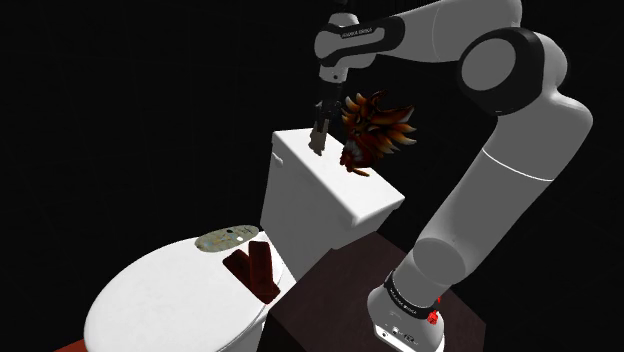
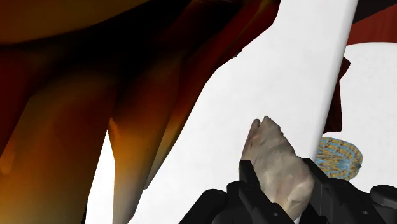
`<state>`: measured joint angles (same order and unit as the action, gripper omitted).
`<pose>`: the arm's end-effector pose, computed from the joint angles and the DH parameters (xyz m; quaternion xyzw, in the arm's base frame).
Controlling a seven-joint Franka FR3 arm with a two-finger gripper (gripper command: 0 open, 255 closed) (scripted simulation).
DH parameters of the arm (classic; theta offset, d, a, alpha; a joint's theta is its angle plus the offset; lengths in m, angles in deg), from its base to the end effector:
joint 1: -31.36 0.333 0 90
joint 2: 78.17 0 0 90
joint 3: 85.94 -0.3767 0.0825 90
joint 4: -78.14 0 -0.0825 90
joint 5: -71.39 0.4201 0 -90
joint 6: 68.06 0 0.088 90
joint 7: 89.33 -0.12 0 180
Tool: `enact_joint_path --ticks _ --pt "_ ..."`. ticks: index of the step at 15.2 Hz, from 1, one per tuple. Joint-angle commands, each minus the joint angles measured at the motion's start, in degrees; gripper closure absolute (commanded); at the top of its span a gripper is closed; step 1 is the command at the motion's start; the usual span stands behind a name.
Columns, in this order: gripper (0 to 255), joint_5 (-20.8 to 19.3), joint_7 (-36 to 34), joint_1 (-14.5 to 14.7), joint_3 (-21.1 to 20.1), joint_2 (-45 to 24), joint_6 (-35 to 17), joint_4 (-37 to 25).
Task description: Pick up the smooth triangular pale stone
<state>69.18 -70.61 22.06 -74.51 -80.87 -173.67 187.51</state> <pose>0.5551 -0.2121 0.4955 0.9981 -0.0114 -0.0603 0.0027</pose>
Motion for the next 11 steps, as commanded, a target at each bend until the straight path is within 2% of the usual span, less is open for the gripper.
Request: enact_joint_path --ticks 1,7,11 --pt "255 0.01 0.01 0.0 0.0 -0.07 -0.05 0.04" --pt "255 -0.01 0.02 -0.01 0.01 0.04 -0.03 0.12" --pt "255 -0.09 0.06 0.02 -0.01 0.6 2.95 -2.31"
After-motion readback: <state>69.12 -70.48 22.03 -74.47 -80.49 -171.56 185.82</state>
